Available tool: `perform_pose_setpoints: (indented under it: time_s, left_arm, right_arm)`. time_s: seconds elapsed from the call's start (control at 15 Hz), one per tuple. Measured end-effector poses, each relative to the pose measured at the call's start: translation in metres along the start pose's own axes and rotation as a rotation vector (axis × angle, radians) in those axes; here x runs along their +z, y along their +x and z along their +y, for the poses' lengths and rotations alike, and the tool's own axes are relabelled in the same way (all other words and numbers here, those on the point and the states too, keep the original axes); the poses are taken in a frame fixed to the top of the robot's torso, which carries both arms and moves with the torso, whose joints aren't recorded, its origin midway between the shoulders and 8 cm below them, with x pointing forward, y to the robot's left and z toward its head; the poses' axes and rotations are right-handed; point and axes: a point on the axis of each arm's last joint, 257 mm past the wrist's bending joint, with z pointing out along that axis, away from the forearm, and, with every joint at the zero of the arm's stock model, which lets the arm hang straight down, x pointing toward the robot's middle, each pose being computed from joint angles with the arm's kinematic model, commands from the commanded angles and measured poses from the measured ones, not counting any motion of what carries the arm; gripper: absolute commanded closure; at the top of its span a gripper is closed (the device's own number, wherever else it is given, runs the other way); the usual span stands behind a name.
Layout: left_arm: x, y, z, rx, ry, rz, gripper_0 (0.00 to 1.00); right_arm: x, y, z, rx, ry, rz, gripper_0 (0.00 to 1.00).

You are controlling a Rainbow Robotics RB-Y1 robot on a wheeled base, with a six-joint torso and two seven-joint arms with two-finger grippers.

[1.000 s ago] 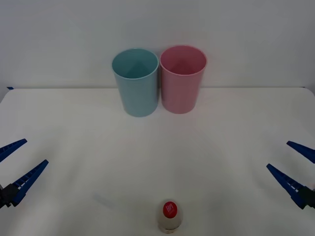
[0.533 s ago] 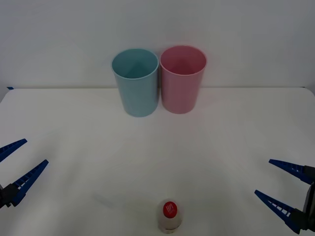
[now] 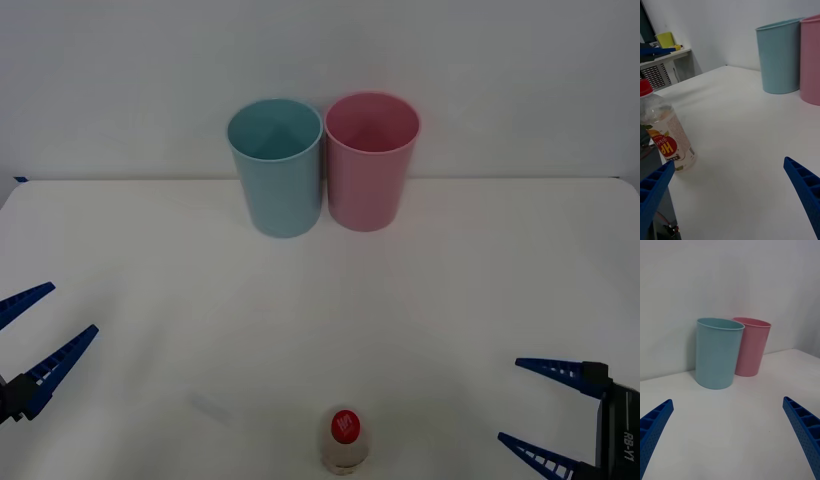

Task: Grasp the object on the table and drop it into the matching bin: aluminum can to the light blue bin, PET bottle to the pink bin.

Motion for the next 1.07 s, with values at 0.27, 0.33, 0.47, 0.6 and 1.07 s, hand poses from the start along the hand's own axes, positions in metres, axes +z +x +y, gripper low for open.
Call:
perform_pose_setpoints:
  time_s: [0.27, 0.33, 0.47, 0.6, 1.07]
  left_arm:
    - [0.0, 0.0, 0.0, 0.0, 0.0, 0.0, 0.0]
    - [0.0, 0.0, 0.0, 0.0, 0.0, 0.0, 0.0]
    - [0.0, 0.0, 0.0, 0.0, 0.0, 0.0, 0.0]
    - [0.0, 0.0, 0.0, 0.0, 0.0, 0.0, 0.0]
    - [0.0, 0.0, 0.0, 0.0, 0.0, 0.0, 0.0]
  right_arm:
    - [0.017, 0.011, 0.023, -0.003, -0.07, 0.007, 0.0]
    - [0.021, 0.013, 0.028, -0.001, -0.087, 0.008, 0.0]
    - [0.032, 0.02, 0.038, 0.001, -0.119, 0.015, 0.0]
    - [0.041, 0.026, 0.049, -0.003, -0.152, 0.025, 0.0]
    - [0.082, 0.037, 0.074, -0.059, -0.211, 0.015, 0.0]
